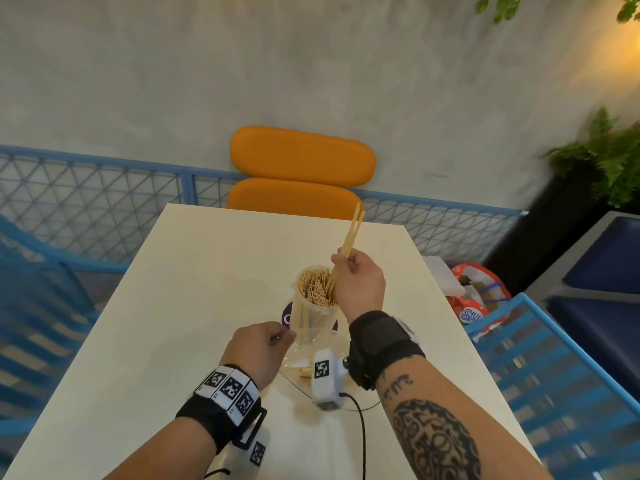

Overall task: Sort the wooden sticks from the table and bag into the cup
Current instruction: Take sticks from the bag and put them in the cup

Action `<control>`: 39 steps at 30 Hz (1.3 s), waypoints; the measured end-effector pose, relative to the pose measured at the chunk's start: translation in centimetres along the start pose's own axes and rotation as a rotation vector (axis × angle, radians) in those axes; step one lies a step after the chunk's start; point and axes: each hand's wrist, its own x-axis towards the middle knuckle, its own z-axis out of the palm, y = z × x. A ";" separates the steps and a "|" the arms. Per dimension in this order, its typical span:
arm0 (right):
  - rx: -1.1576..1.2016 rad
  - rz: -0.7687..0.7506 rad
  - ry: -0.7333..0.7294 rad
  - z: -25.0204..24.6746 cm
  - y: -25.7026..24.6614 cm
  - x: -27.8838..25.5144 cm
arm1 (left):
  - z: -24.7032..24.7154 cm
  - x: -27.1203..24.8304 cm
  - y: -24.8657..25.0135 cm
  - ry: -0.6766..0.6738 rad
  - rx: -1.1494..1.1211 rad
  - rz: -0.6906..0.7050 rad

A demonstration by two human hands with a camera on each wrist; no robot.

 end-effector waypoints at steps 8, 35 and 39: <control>-0.118 -0.048 -0.026 0.9 2.5 -1.3 | 0.0 0.3 -0.3 -0.019 -0.033 -0.009; -0.892 -0.457 -0.417 -0.5 2.5 0.8 | -0.3 0.3 0.4 -0.016 -0.065 -0.017; -0.731 -0.454 -0.401 -0.9 2.1 0.3 | -0.3 0.3 0.2 -0.013 -0.069 -0.016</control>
